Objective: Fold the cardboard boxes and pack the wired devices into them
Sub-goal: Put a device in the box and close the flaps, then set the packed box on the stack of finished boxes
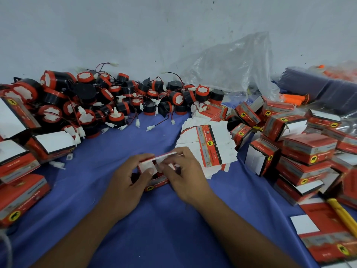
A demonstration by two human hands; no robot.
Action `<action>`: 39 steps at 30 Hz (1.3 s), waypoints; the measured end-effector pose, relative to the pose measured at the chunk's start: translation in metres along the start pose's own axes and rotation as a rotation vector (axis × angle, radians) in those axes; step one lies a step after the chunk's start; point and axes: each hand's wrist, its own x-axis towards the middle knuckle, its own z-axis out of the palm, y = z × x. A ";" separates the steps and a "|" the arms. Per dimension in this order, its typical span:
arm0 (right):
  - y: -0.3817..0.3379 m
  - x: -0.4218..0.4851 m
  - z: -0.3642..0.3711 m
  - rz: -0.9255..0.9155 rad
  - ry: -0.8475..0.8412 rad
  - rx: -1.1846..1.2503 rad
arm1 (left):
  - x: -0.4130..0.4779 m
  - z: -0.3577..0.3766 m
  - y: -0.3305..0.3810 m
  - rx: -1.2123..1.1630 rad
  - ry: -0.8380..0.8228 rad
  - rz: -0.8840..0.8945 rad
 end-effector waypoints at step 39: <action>0.019 0.000 -0.022 -0.148 -0.463 -0.065 | -0.007 -0.011 -0.015 0.298 -0.252 0.276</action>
